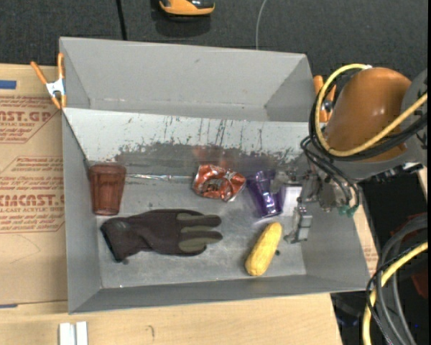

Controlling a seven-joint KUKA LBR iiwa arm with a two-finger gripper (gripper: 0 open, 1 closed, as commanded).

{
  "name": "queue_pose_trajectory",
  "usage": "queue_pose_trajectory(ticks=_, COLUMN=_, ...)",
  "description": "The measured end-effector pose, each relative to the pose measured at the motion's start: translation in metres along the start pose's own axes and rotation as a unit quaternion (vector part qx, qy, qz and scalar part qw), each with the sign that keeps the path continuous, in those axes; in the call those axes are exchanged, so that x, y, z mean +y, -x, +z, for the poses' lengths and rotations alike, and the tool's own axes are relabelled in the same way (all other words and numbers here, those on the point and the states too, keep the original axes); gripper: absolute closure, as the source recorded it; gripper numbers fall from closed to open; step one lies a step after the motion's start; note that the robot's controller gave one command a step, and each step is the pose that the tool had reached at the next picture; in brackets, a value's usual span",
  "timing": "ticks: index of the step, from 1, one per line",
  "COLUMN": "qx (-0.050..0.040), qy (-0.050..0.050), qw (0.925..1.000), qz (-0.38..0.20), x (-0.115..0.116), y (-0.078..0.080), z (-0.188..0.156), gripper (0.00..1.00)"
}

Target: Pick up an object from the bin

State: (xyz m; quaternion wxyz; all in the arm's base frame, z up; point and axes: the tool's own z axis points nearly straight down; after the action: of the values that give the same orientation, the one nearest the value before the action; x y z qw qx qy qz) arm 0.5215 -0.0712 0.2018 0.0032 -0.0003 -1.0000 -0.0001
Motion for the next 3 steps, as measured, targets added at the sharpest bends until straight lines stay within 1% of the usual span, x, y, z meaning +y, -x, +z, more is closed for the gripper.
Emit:
queue_pose_trajectory(ticks=1, qx=-0.004, qy=0.0, qw=1.0, qz=-0.001, x=0.0, y=0.002, z=-0.005, gripper=0.0)
queue_pose_trajectory(ticks=2, qx=-0.0068, qy=-0.001, qw=0.9993, qz=-0.037, x=0.008, y=0.0, z=0.029, gripper=0.0)
queue_pose_trajectory(ticks=3, qx=-0.006, qy=-0.001, qw=0.9963, qz=-0.086, x=0.015, y=-0.004, z=0.096, gripper=0.0)
